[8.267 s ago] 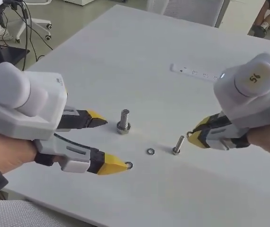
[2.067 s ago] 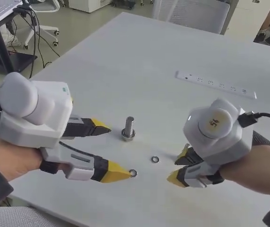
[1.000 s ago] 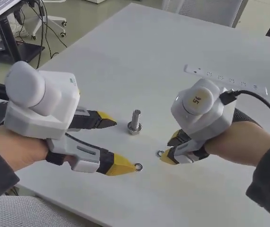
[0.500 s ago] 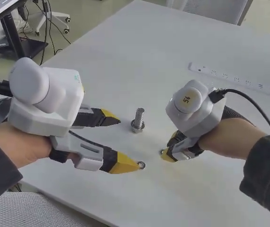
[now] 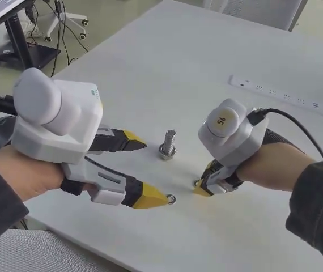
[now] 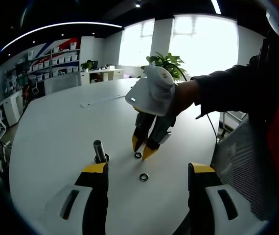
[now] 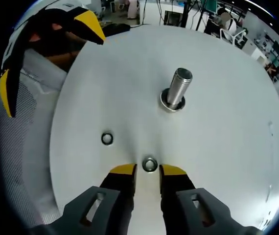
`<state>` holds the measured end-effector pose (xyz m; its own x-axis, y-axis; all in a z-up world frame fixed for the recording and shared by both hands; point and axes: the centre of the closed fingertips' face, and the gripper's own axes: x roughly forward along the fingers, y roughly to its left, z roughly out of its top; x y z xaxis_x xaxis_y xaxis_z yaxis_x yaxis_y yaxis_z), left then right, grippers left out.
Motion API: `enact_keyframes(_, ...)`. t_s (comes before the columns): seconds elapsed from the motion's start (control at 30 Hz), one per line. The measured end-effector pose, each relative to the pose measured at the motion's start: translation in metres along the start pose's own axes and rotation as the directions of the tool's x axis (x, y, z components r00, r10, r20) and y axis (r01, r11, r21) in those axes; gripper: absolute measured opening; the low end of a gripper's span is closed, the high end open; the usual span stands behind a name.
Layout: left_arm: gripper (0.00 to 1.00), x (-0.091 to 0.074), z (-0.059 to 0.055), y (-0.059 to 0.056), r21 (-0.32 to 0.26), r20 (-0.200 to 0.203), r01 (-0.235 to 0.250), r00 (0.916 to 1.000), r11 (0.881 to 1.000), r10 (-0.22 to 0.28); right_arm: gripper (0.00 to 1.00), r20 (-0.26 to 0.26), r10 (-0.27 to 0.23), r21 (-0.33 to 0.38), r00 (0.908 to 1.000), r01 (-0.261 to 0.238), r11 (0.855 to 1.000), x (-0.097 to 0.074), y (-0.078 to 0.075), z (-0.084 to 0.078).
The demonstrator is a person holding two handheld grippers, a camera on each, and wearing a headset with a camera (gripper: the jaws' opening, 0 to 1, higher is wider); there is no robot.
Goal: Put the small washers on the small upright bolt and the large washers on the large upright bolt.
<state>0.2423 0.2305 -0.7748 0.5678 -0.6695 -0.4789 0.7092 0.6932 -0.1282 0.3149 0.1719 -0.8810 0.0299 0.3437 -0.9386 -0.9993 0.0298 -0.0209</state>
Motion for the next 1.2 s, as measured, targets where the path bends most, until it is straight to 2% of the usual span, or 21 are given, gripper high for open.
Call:
enact_keyframes(0.43, 0.65, 0.0004, -0.0001, 0.0009, -0.001, 0.002, 0.002, 1.0, 1.0, -0.002, 0.16, -0.012, 0.0, -0.034, 0.9999, 0.0, 0.999, 0.0007, 0.0013, 0.0014)
enact_keyframes(1.2, 0.64, -0.0002, 0.0009, 0.0019, 0.003, 0.005, 0.001, 1.0, 1.0, -0.001, 0.14, -0.009, -0.007, -0.034, 0.9999, 0.007, 0.999, -0.005, 0.004, 0.0009)
